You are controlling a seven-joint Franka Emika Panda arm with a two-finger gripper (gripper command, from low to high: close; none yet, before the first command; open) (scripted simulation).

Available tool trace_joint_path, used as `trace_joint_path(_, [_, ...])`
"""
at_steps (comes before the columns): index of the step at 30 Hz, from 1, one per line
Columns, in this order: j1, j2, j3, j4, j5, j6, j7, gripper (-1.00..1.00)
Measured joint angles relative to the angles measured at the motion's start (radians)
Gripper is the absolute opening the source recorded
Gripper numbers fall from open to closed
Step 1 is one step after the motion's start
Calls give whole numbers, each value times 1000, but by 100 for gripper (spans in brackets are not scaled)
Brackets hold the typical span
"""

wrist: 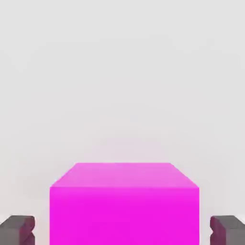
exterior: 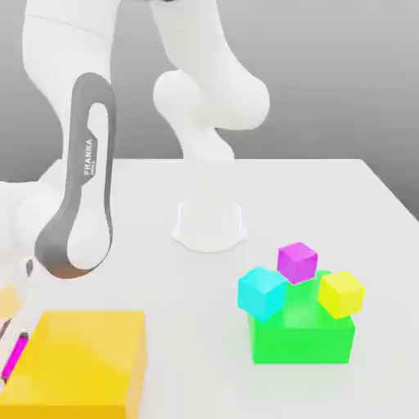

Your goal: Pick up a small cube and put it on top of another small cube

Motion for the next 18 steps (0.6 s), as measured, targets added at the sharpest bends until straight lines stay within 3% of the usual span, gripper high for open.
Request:
trace_joint_path(4, [0,-3,0,-1,-1,-2,1,-100])
trace_joint_path(10, [15,-173,-54,8,-79,-121,12,-100])
trace_joint_path(18, [238,-415,128,-87,-86,-221,-29,-100])
